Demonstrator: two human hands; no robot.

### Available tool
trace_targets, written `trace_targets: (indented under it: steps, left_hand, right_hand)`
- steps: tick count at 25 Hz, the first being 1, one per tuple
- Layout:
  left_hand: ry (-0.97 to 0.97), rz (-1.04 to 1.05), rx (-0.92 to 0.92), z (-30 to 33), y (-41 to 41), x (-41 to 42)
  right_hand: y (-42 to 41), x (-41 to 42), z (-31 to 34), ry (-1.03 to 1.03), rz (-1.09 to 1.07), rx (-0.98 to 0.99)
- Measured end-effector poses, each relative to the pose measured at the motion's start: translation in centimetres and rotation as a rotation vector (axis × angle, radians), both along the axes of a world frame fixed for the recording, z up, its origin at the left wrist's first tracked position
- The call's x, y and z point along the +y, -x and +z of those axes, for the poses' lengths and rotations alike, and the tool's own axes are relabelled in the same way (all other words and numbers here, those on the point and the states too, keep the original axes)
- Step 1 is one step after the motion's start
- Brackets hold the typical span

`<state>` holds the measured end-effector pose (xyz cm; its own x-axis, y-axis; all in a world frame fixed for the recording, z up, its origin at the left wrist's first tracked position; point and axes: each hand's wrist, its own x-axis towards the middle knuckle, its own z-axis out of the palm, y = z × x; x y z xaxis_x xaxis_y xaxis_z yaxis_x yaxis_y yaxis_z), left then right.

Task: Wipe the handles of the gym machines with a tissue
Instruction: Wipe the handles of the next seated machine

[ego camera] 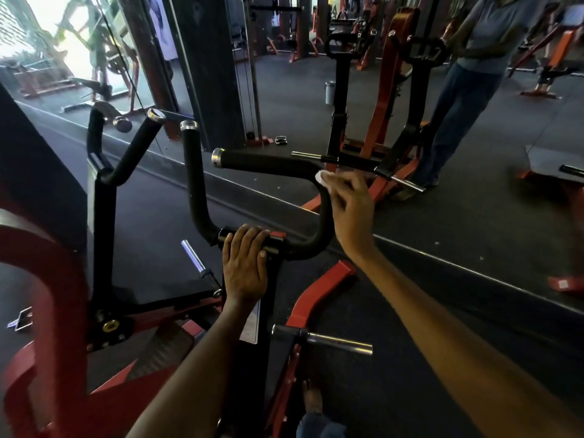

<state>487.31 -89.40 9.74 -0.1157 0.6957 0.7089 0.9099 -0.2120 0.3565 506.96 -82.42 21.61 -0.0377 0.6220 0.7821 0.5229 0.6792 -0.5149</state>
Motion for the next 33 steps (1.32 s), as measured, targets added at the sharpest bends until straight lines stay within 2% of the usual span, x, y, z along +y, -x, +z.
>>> trace_targets:
  steps: [3,5,7,11,13,15,17,18,20,21,23,24,26,28,29,31,33]
  left_hand:
    - [-0.006,0.000,0.001,-0.1,0.0,0.1]
    - [-0.013,-0.003,-0.008,-0.2,0.0,0.2]
    - [-0.018,0.000,-0.008,-0.4,0.0,0.2]
    - [-0.016,0.005,-0.034,-0.3,-0.2,0.1]
    - [-0.023,0.011,-0.039,-0.4,-0.3,0.1]
    - [-0.012,0.011,-0.048,-0.4,-0.2,0.2]
    - [-0.008,0.012,-0.045,-0.4,-0.4,0.1]
    - [-0.008,0.010,-0.044,-0.4,-0.4,0.0]
    - [-0.009,0.005,-0.043,-0.4,-0.3,0.0]
    - [-0.011,0.009,-0.038,-0.4,-0.2,0.1]
    - [-0.016,0.018,-0.032,-0.3,-0.3,0.1]
    - [-0.019,0.018,-0.037,-0.3,-0.4,0.1]
    - [-0.027,0.017,-0.036,-0.6,-0.3,0.0]
    - [-0.027,0.013,-0.032,-0.5,-0.3,0.1]
    - [-0.021,0.008,-0.033,-0.4,-0.3,0.2]
    - [-0.018,0.010,-0.032,-0.5,-0.3,0.0]
    - [-0.024,0.009,-0.035,-0.5,-0.3,0.1]
  right_hand:
    - [-0.3,-4.1,-5.2,0.045,-0.008,0.048]
    - [0.1,-6.8,-7.3,0.098,0.047,0.014]
    - [0.4,-6.7,-5.9,0.103,0.097,-0.091]
    - [-0.4,-2.7,-0.3,-0.045,-0.069,-0.410]
    - [0.1,-2.9,-1.2,-0.044,-0.112,-0.576]
    - [2.3,-4.8,-3.7,0.090,-0.081,-0.661]
    - [4.5,-5.9,-5.2,0.219,0.003,-0.630]
    - [4.8,-5.9,-5.4,0.208,0.055,-0.589]
    - [3.7,-5.6,-6.0,0.044,0.162,-0.585]
    - [2.4,-5.5,-6.8,-0.054,0.223,-0.658]
    - [-0.5,-5.7,-8.8,-0.072,0.297,-0.752]
    - [-1.7,-6.4,-9.6,0.019,0.265,-0.689]
    - [-2.9,-7.1,-9.6,0.217,0.121,-0.391]
    - [-2.1,-6.0,-6.5,0.147,-0.032,-0.143]
    - [-1.3,-5.5,-4.8,0.070,-0.047,-0.122]
    - [0.9,-5.1,-2.8,0.016,-0.044,-0.274]
    - [2.7,-5.4,-3.8,0.078,-0.040,-0.450]
